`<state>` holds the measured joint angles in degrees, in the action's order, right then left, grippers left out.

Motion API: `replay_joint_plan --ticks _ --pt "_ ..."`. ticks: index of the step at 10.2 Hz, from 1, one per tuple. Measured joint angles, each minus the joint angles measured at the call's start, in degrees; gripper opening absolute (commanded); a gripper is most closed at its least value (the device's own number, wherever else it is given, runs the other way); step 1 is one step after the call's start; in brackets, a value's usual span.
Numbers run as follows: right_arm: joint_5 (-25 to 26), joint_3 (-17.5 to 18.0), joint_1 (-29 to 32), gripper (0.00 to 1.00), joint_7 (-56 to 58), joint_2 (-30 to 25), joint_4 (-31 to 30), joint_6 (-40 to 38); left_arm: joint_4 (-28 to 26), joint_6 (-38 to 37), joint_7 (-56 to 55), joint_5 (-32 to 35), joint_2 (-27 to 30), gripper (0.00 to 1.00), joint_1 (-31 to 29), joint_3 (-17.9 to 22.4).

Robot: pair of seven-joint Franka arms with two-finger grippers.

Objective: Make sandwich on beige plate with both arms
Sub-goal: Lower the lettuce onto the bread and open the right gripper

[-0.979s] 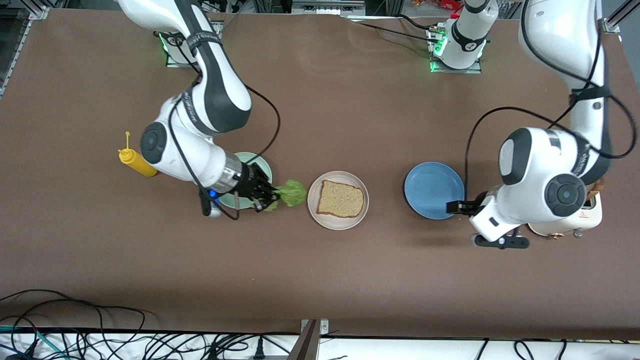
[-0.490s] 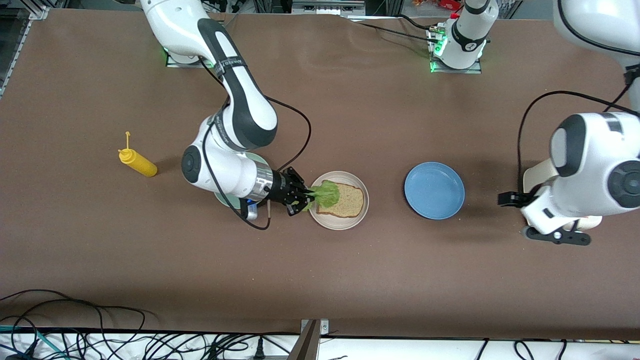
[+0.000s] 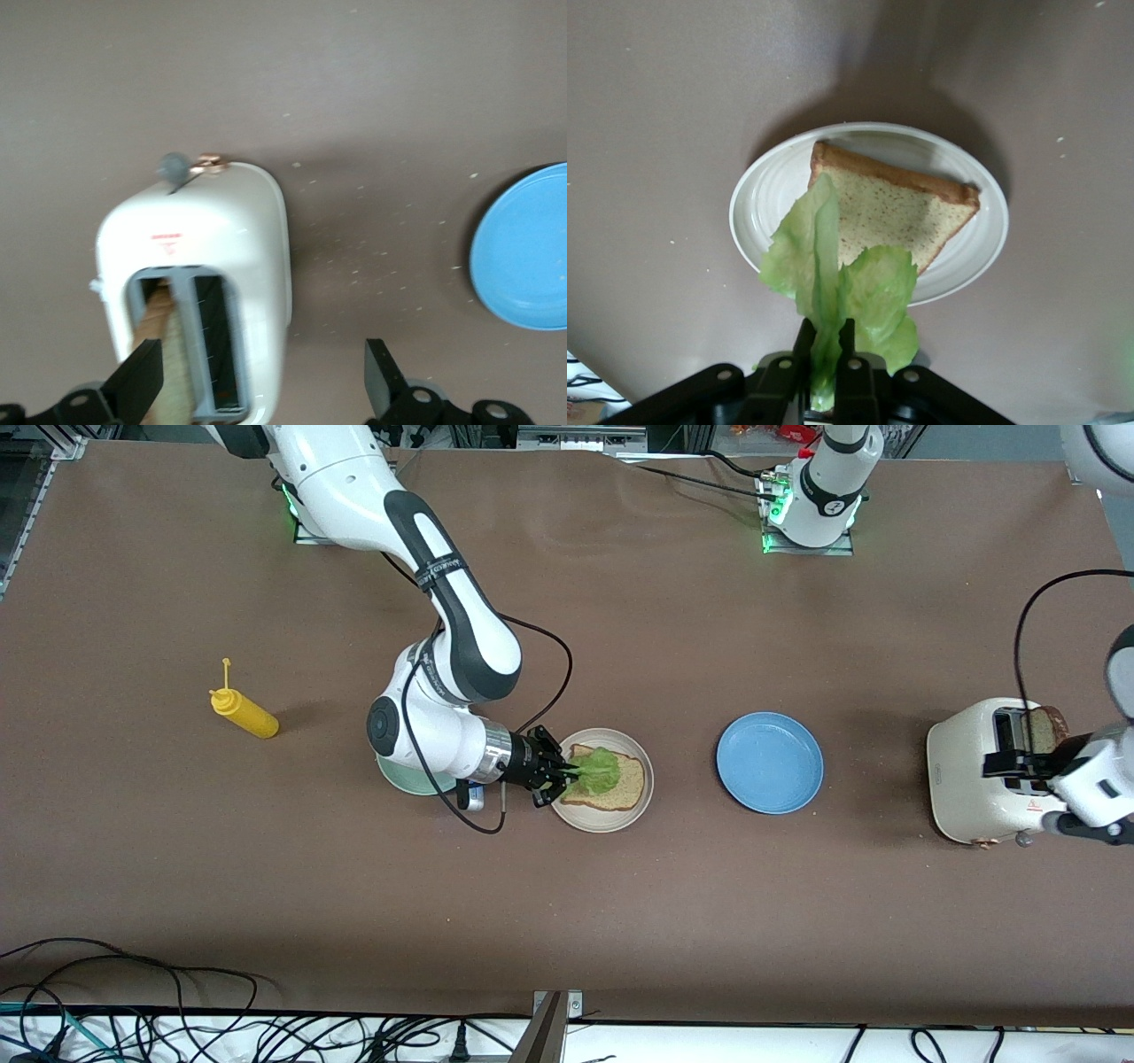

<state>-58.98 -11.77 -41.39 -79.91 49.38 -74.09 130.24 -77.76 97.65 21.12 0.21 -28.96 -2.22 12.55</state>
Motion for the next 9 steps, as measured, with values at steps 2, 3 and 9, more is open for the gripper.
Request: replay_joint_plan --ticks 2,3,9 --pt "-2.8 1.0 -0.05 0.0 -0.11 1.55 0.28 1.48 -0.01 -0.13 0.79 0.31 0.62 1.0 -1.2 -0.04" --pt "-4.06 1.07 -0.04 0.0 -0.14 2.17 0.39 1.54 0.03 -0.54 0.78 1.75 1.15 1.0 -1.16 -0.3" --pt "-5.9 2.54 -0.21 0.42 -0.63 3.72 0.45 1.52 0.12 -2.06 0.72 3.37 3.76 1.0 -1.11 -0.65"
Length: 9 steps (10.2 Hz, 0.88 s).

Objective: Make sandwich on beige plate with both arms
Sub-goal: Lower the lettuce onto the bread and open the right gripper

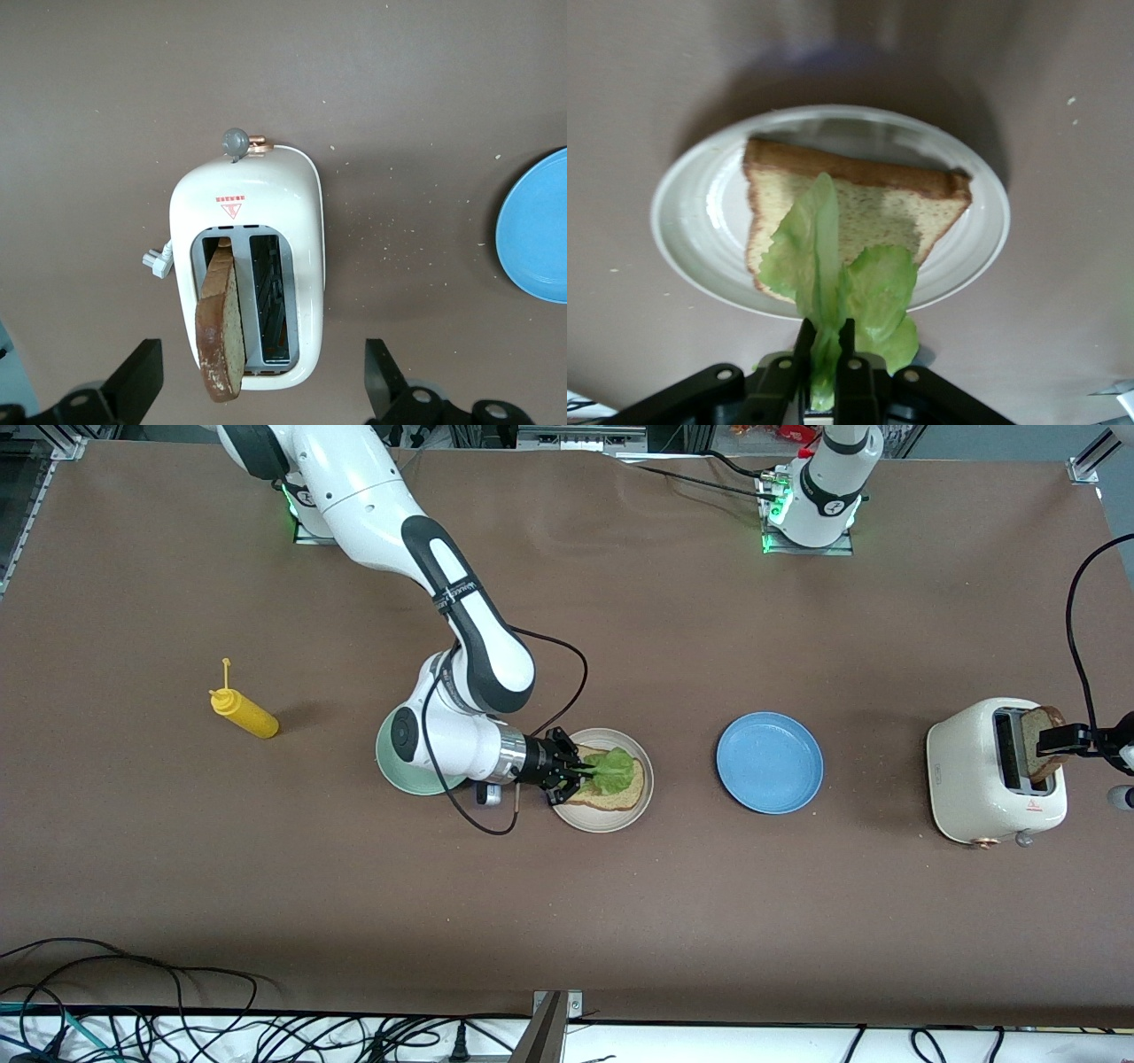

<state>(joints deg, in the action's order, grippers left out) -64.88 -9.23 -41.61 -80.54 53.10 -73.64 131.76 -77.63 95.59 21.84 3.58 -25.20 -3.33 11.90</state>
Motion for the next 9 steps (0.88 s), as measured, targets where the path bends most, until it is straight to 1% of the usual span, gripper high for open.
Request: replay_joint_plan --ticks 1,2,3,7,8,9 --pt "0.0 0.29 -0.28 0.63 -0.02 0.24 0.0 0.04 0.32 0.01 -0.02 0.0 0.03 1.0 0.0 0.0" --pt "0.0 0.32 -0.52 0.77 -0.1 0.34 0.03 0.07 0.89 0.01 -0.02 0.0 0.08 1.0 0.0 0.0" --pt "0.0 0.32 -0.55 0.99 -0.14 0.35 0.1 0.07 1.39 0.01 -0.03 0.0 0.14 1.0 0.0 0.03" --pt "0.0 -0.35 -0.35 1.0 -0.16 0.27 1.17 0.08 1.61 0.01 -0.09 0.0 0.35 1.0 -0.11 1.0" --pt "0.0 -0.87 -0.21 1.0 -0.16 -0.03 1.56 -0.05 1.61 0.01 -0.09 0.0 0.46 1.0 -0.17 1.21" --pt "0.32 -1.99 -0.14 1.0 -0.16 -0.54 1.91 -1.76 1.61 0.01 -0.09 0.0 0.57 1.0 -0.16 1.21"
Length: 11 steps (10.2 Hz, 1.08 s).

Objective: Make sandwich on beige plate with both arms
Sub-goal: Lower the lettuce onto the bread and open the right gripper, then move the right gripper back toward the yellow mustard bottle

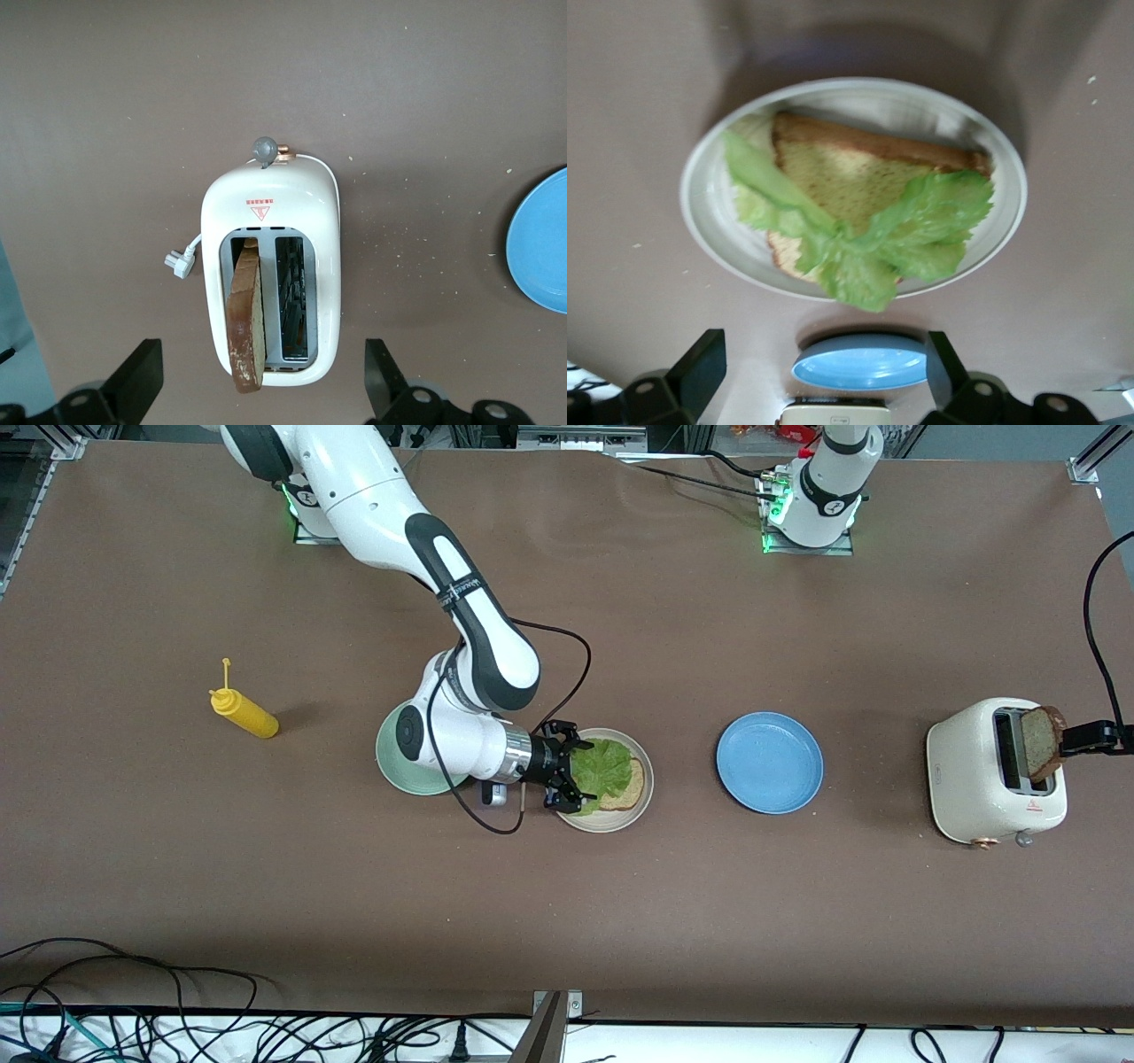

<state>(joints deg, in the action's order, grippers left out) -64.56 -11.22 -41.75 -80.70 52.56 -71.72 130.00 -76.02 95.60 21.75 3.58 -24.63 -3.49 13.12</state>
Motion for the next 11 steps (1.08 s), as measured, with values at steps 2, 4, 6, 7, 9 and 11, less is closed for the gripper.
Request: replay_joint_plan --ticks 2,4,6,7,9,11 --pt "2.97 -5.97 0.05 1.0 0.08 -2.21 0.92 -13.23 0.0 0.0 0.0 0.0 0.06 1.0 0.0 0.02" --pt "6.9 -12.72 0.43 1.0 0.75 -6.43 1.48 -26.9 0.01 0.0 0.0 0.0 0.1 1.0 -0.1 0.27" --pt "9.42 -19.96 0.61 1.0 6.42 -11.2 1.59 -38.95 0.02 0.0 0.05 0.0 0.16 1.0 -0.68 0.38" --pt "9.68 -24.15 0.7 1.0 11.84 -12.65 1.56 -45.46 0.02 0.0 0.05 0.0 0.18 1.0 -0.77 0.39" --pt "9.91 -34.0 1.01 1.0 26.38 -13.39 1.37 -58.28 0.02 0.0 0.05 0.0 0.2 1.0 -0.83 0.41" --pt "11.71 -43.69 1.35 1.0 44.47 -13.38 0.82 -66.65 0.02 0.0 0.05 0.0 0.21 1.0 -0.98 0.43"
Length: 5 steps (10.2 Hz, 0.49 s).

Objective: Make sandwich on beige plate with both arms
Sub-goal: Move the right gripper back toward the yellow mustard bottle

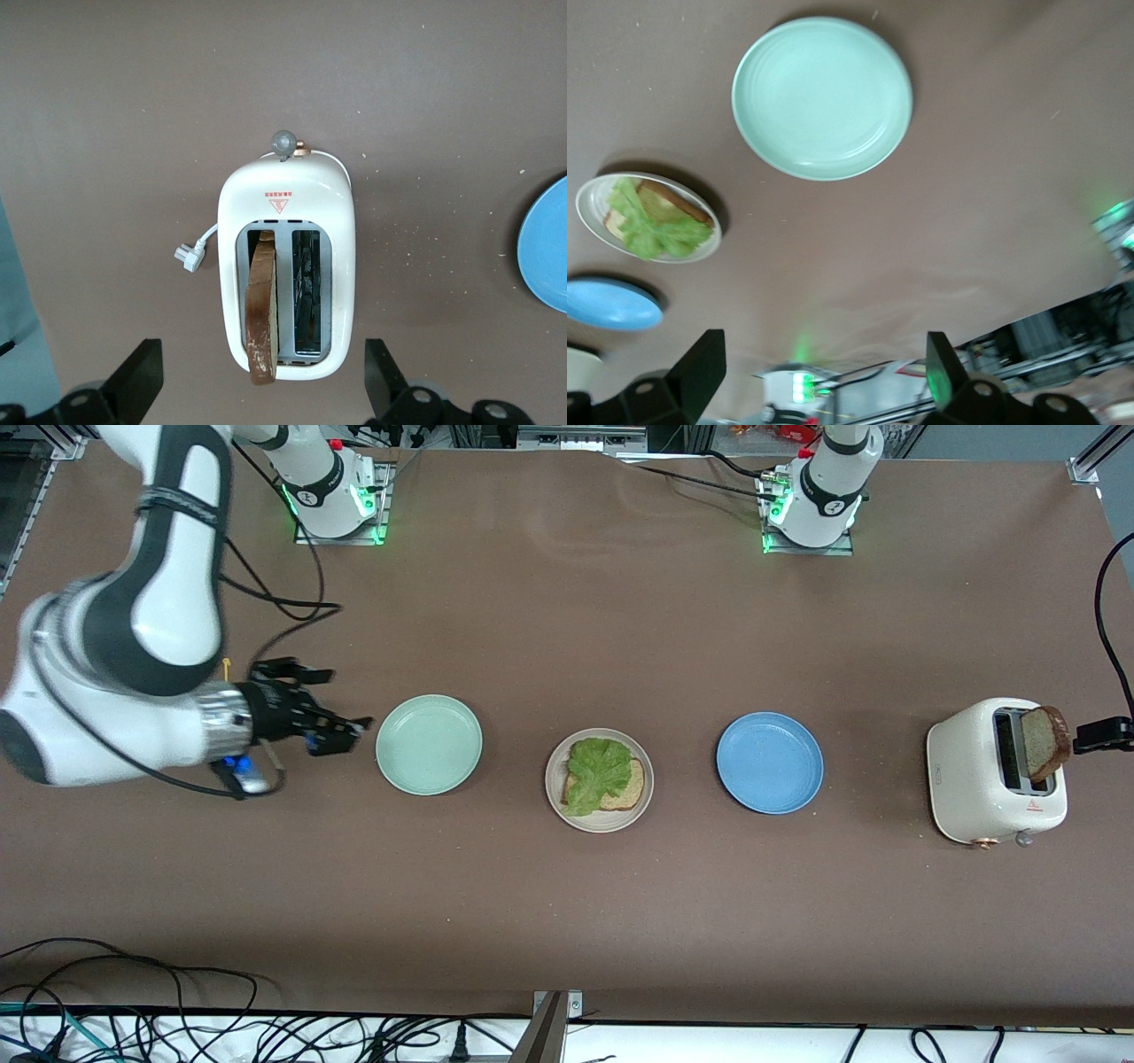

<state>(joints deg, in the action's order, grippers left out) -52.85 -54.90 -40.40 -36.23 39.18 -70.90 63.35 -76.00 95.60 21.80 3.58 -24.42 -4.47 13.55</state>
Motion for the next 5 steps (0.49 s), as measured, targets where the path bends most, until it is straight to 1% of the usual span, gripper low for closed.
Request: replay_joint_plan --ticks 1,2,4,5 --pt "2.91 -3.76 0.13 1.0 9.72 -0.05 -0.51 -2.44 0.0 0.0 0.0 0.0 0.0 1.0 -0.01 0.0" --pt "6.8 -6.06 0.29 1.0 19.18 -0.06 -0.91 -3.57 -0.01 0.0 0.0 0.0 0.01 1.0 -0.01 0.0" --pt "13.68 -8.18 0.24 1.0 34.03 -0.01 -1.91 -3.61 -0.01 0.0 0.0 0.0 0.01 1.0 -0.01 -0.01" --pt "15.86 -9.24 0.11 1.0 40.63 0.05 -2.77 -2.9 -0.01 0.0 0.0 0.0 0.01 1.0 -0.01 -0.01"
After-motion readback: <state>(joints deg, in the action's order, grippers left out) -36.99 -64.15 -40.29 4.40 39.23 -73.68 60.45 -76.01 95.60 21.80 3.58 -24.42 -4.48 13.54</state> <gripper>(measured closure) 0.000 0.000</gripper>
